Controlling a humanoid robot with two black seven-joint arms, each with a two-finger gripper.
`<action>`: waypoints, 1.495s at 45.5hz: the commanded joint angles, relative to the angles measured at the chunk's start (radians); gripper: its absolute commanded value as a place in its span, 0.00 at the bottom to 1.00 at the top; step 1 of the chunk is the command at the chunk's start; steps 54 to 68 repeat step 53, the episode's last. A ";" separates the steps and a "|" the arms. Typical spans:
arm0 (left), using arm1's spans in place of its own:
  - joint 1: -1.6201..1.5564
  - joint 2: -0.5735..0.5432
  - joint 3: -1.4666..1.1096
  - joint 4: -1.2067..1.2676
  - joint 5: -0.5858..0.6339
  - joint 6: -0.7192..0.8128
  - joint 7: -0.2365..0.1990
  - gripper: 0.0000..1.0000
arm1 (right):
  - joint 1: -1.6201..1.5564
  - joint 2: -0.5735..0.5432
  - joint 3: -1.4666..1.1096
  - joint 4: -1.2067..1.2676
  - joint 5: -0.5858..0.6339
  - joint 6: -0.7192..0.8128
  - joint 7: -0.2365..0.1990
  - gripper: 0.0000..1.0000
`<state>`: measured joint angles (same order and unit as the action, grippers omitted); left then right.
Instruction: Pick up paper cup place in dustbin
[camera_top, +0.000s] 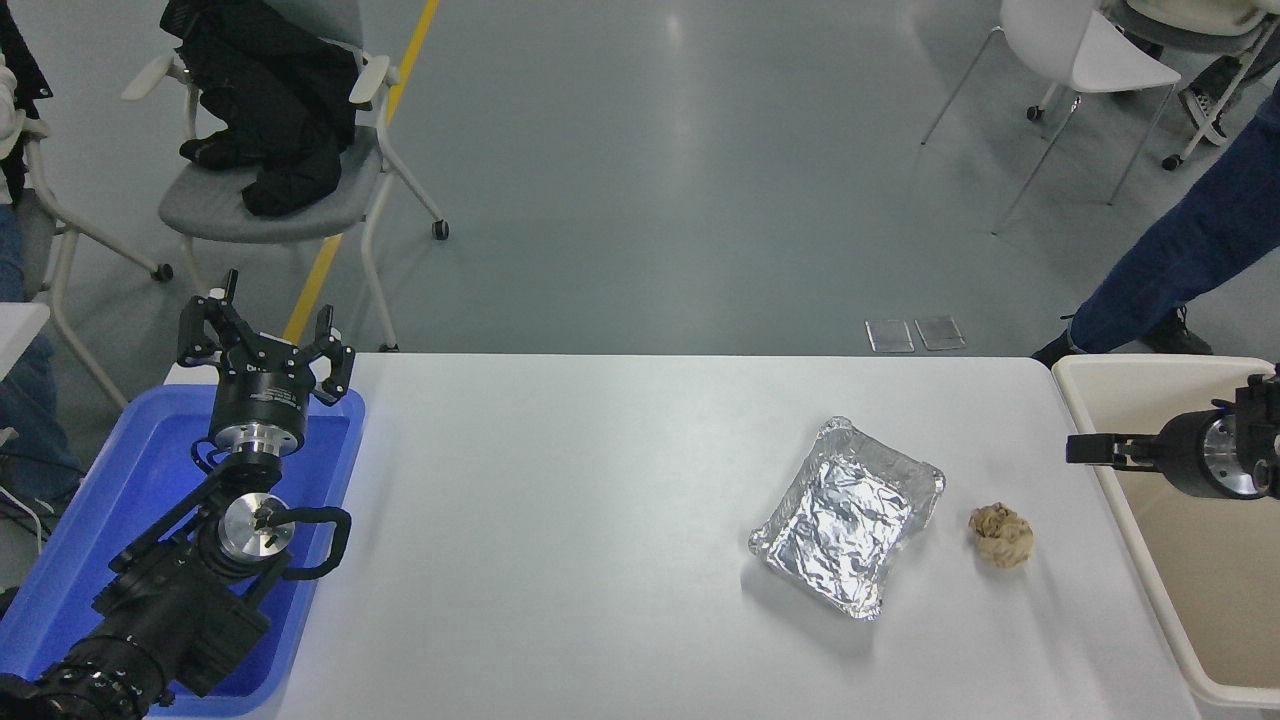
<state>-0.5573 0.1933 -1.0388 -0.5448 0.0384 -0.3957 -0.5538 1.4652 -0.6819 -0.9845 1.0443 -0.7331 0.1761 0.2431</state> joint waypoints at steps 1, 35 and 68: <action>0.000 0.000 0.000 -0.001 0.000 0.000 0.000 0.99 | 0.440 -0.002 -0.249 0.403 -0.003 0.059 0.002 1.00; 0.002 0.000 0.000 -0.001 0.000 0.000 0.000 0.99 | 1.104 0.308 -0.344 0.701 0.465 0.609 0.004 1.00; 0.002 0.000 0.000 -0.001 0.000 0.000 0.000 0.99 | 1.156 0.348 -0.350 0.701 0.509 0.609 0.005 1.00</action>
